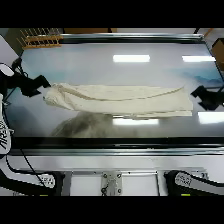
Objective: Fold the clothes and pants, and hang the long-sleeved shirts on hangers.
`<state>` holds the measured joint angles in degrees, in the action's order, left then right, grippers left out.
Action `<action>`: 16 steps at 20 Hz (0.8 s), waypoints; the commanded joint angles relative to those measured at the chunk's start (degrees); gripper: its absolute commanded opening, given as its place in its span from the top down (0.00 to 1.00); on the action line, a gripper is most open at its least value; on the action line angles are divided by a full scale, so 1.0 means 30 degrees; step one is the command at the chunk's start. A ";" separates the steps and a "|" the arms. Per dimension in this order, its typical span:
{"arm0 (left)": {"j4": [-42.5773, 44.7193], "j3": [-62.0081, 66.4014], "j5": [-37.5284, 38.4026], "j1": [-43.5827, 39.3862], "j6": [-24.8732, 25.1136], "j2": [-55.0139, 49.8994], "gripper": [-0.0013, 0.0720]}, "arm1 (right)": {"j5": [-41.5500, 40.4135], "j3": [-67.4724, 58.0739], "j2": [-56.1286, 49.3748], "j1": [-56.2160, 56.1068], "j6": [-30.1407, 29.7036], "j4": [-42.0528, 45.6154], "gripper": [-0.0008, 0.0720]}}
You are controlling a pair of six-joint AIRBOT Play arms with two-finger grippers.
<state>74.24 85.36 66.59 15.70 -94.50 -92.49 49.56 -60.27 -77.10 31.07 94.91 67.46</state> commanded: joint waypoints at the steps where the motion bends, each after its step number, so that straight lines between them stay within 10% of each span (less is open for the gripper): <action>1: -0.0095 -0.3767 -0.1902 -0.0699 -0.0525 0.0699 0.05 | 0.0532 0.3774 0.0758 0.1428 -0.0007 -0.0947 0.00; 11: -0.0277 -0.3432 -0.3774 -0.1508 -0.1188 -0.1129 0.05 | -0.4350 0.4670 -0.1494 -0.2113 -0.0219 -0.5071 0.00; 16: -0.0233 -0.3271 -0.4204 -0.1443 -0.1158 -0.1151 0.96 | -0.6739 0.4656 -0.1494 -0.3716 -0.0211 -0.5078 0.02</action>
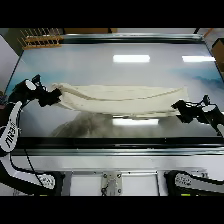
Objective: Fold the clothes and pants, and hang the long-sleeved shirts on hangers.
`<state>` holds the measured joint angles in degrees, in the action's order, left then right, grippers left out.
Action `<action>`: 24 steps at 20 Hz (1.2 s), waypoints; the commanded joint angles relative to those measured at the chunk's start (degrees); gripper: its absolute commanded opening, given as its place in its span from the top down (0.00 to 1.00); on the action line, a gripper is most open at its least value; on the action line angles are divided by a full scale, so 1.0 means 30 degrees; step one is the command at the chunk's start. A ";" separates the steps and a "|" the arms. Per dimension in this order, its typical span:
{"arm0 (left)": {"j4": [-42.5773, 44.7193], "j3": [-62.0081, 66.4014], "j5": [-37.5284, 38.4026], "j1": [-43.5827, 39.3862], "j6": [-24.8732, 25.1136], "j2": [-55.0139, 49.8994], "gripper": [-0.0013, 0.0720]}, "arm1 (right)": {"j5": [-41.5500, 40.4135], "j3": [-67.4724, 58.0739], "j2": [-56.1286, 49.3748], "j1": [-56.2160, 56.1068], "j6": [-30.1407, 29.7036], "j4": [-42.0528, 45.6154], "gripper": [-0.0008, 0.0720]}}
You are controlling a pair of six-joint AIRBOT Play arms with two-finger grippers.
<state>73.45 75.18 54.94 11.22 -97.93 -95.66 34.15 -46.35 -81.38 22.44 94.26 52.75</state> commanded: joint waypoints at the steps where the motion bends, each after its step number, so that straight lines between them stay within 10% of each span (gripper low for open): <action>1: 0.0029 0.0131 -0.0372 0.0168 0.0000 -0.0015 0.96 | -0.1829 -0.0015 -0.0051 -0.0874 0.0007 -0.0175 0.24; 3: 0.0022 0.0131 -0.0393 0.0474 0.0714 0.0539 0.96 | -0.1712 -0.0357 0.0022 -0.0699 0.0000 0.0036 0.82; 5: 0.0000 0.0022 -0.0160 0.0874 0.2834 0.1654 0.96 | -0.1071 -0.0641 0.0474 -0.0408 0.0000 0.0051 0.97; 15: 0.0015 -1.1825 -0.1428 0.5246 0.7679 1.0280 0.96 | 0.5923 0.3519 0.5683 -0.0889 0.0022 0.6244 0.97; 22: 0.0022 -1.4877 -0.2018 0.8444 0.7730 1.3697 0.96 | 0.7737 0.5960 0.8961 -0.0874 0.0015 0.6346 0.95; 23: 0.0000 -1.4746 -0.1931 0.8473 0.7723 1.4039 0.79 | 0.7861 0.5901 0.9180 -0.0860 0.0022 0.6237 0.80; 24: -0.0029 -1.4404 -0.1647 0.8451 0.7708 1.4367 0.35 | 0.8313 0.5603 0.9428 -0.0758 0.0000 0.5894 0.29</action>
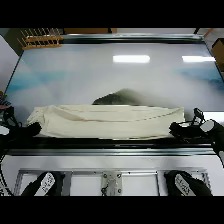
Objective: Fold the clothes and pants, and hang the long-sleeved shirts on hangers.
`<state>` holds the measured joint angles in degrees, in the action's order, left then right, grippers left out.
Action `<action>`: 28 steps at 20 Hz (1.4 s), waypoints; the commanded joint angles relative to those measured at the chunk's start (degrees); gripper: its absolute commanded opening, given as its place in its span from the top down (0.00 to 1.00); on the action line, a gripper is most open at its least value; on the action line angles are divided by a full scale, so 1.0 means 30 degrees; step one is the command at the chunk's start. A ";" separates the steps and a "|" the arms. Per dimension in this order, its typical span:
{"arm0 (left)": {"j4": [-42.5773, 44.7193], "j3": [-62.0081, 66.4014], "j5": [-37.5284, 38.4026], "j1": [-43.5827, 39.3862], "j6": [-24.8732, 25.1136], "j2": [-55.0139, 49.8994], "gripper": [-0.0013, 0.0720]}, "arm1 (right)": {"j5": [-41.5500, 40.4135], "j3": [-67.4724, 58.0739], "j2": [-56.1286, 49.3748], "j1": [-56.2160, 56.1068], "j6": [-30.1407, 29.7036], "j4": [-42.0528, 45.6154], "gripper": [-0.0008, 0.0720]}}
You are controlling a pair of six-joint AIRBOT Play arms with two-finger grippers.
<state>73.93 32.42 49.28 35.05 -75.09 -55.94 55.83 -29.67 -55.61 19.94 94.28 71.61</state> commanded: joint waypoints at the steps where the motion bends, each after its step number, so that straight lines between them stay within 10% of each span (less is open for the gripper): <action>1: -0.0226 0.0415 0.0758 0.0510 0.0007 0.1523 0.19 | 0.1865 -0.0612 0.1100 0.0291 -0.0022 -0.0590 0.00; 8: -0.4262 0.2521 0.3279 -0.1005 -0.0488 0.4357 0.29 | 0.5559 -0.7023 -0.0860 0.6717 -0.3861 -0.0313 0.00; 10: -0.4779 0.1945 0.3402 -0.3169 -0.0474 0.4670 0.96 | 0.5566 -0.7614 -0.3002 0.8619 -0.5435 -0.0488 0.00; 19: -0.4867 0.4182 0.2266 -1.5817 -0.2623 0.0007 0.96 | 0.6331 -0.9697 -1.2101 1.0841 -1.1198 -0.4313 0.00; 28: -0.5100 0.9683 0.1938 -1.9999 -0.2630 -0.6499 0.96 | 0.8021 -1.0200 -1.4265 0.7191 -1.2437 -0.6113 0.00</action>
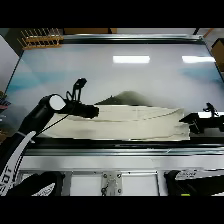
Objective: Fold the clothes and pants, and hang the long-sleeved shirts on hangers.
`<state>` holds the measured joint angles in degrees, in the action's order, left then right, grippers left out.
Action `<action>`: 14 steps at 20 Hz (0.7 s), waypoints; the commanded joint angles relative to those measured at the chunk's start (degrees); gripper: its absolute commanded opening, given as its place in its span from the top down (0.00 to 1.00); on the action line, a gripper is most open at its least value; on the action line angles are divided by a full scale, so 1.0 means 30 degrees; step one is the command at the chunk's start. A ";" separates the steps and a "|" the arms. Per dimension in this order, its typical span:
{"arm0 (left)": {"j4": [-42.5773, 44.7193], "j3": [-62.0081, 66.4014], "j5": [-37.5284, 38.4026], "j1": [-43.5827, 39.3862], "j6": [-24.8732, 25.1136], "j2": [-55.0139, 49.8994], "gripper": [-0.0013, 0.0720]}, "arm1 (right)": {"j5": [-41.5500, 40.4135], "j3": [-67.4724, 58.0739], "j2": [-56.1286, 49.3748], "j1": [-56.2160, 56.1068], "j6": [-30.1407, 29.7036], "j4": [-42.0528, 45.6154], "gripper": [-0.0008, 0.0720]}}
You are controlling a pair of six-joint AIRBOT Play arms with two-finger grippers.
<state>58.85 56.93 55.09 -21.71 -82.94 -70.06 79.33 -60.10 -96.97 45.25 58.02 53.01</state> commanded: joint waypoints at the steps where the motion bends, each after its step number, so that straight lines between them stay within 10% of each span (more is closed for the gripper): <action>1: -0.0066 0.1902 -0.0022 -0.1326 -0.0015 -0.2295 0.96 | 0.0226 -0.0058 -0.0481 -0.1661 -0.0350 0.0095 0.00; 2: -0.0073 0.2142 -0.0051 -0.1552 -0.0015 -0.2674 0.96 | 0.0226 -0.0058 -0.0481 -0.1923 -0.0342 0.0095 0.03; 6: -0.0066 0.2288 -0.0087 -0.2244 -0.0015 -0.3679 0.96 | 0.0401 -0.0066 -0.0379 -0.2135 -0.0189 0.0109 0.92; 14: -0.0182 0.5413 -0.0947 -0.5020 -0.0138 -0.8306 0.96 | 0.2324 -0.2514 0.4707 -0.3606 0.4065 0.4736 0.97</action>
<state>58.41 68.29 52.86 -33.67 -83.18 -89.36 82.96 -64.40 -88.53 36.75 64.95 62.87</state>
